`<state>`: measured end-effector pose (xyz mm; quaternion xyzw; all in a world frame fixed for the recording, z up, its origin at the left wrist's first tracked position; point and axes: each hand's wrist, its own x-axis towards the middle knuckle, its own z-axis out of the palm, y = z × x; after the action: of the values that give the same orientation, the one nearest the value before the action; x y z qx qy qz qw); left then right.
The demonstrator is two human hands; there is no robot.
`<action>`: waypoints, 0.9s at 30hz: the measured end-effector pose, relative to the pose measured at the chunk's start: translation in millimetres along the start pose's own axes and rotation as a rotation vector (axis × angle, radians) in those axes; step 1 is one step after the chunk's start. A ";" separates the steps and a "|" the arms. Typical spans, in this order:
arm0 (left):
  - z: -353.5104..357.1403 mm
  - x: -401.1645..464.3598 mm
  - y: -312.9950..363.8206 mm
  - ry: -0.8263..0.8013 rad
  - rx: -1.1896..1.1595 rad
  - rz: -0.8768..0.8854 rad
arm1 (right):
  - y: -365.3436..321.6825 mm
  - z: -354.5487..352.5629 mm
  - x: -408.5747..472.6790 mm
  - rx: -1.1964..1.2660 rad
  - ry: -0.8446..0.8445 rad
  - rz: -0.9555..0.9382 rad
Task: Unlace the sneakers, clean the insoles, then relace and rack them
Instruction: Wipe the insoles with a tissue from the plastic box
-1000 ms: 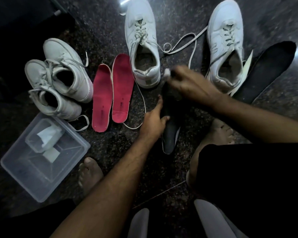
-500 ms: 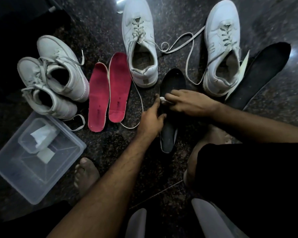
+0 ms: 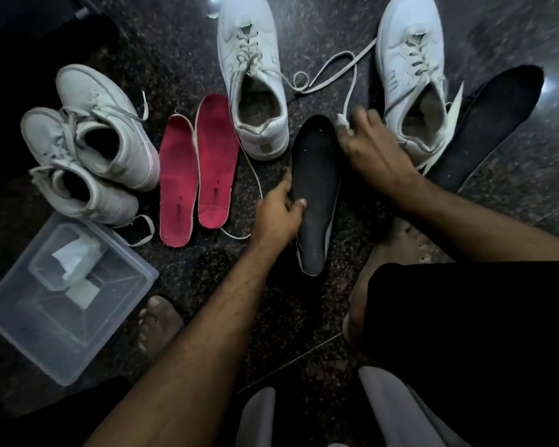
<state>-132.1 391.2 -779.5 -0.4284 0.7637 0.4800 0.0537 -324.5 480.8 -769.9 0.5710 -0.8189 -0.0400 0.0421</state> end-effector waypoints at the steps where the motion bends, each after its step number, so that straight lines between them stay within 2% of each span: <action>1: -0.1 1.0 1.0 -0.006 -0.020 -0.005 | -1.3 -2.3 1.5 0.021 0.023 -0.071; 4: 4.1 5.5 -4.5 -0.041 -0.146 -0.043 | -22.5 -7.6 -1.5 0.113 -0.006 -0.589; 5: 3.9 6.4 -4.4 -0.049 -0.222 -0.065 | -24.6 -9.1 -0.3 0.082 -0.034 -0.644; 6: 3.3 6.6 -3.8 -0.053 -0.321 -0.101 | -22.4 -8.5 5.3 0.038 -0.038 -0.568; 8: -1.3 4.9 4.5 -0.084 -0.498 -0.154 | -10.5 -9.6 23.2 0.003 -0.054 -0.178; 9: -2.7 5.0 7.7 -0.099 -0.544 -0.159 | -5.2 -14.2 30.0 0.014 -0.072 -0.050; 10: -3.6 4.6 10.1 -0.102 -0.579 -0.161 | -0.6 -14.3 32.4 0.040 -0.023 -0.052; 11: -5.2 3.8 13.9 -0.102 -0.611 -0.157 | 0.5 -15.1 32.4 0.071 0.021 -0.162; 13: -6.5 1.9 17.9 -0.089 -0.638 -0.157 | -4.1 -15.1 22.0 0.097 0.029 -0.582; 14: -7.0 1.6 17.5 -0.088 -0.640 -0.157 | -5.7 -15.7 16.6 0.089 0.003 -0.695; 15: -7.8 0.8 17.6 -0.089 -0.647 -0.168 | -5.2 -14.5 13.8 0.050 -0.018 -0.698; 16: -7.7 0.3 15.5 -0.085 -0.671 -0.185 | -2.3 -11.3 16.6 0.012 -0.023 -0.572; 18: -8.6 -1.8 12.2 -0.078 -0.711 -0.196 | 6.6 -11.3 25.3 0.042 -0.050 -0.181; 19: -8.9 -2.7 10.4 -0.077 -0.716 -0.195 | 6.9 -12.6 26.8 0.066 -0.052 -0.108; 20: -9.4 -4.0 9.1 -0.078 -0.720 -0.186 | 4.2 -15.2 26.8 0.082 -0.039 -0.168; 22: -11.4 -4.8 9.4 -0.075 -0.713 -0.169 | -9.9 -16.9 19.4 0.082 -0.008 -0.503; 23: -12.0 -3.9 9.0 -0.079 -0.708 -0.163 | -13.9 -15.0 16.5 0.082 0.007 -0.602; 24: -10.3 -3.4 7.7 -0.082 -0.705 -0.161 | -13.5 -15.8 17.1 0.073 -0.004 -0.566; 26: -9.0 -2.5 8.9 -0.080 -0.704 -0.152 | -1.0 -10.6 28.2 0.114 -0.041 -0.224; 27: -8.0 -2.7 9.5 -0.074 -0.707 -0.149 | 3.9 -7.6 32.6 0.129 -0.036 -0.111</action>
<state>-134.5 388.2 -767.4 -0.4575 0.5147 0.7243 -0.0350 -338.5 451.4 -761.2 0.6163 -0.7874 0.0001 -0.0118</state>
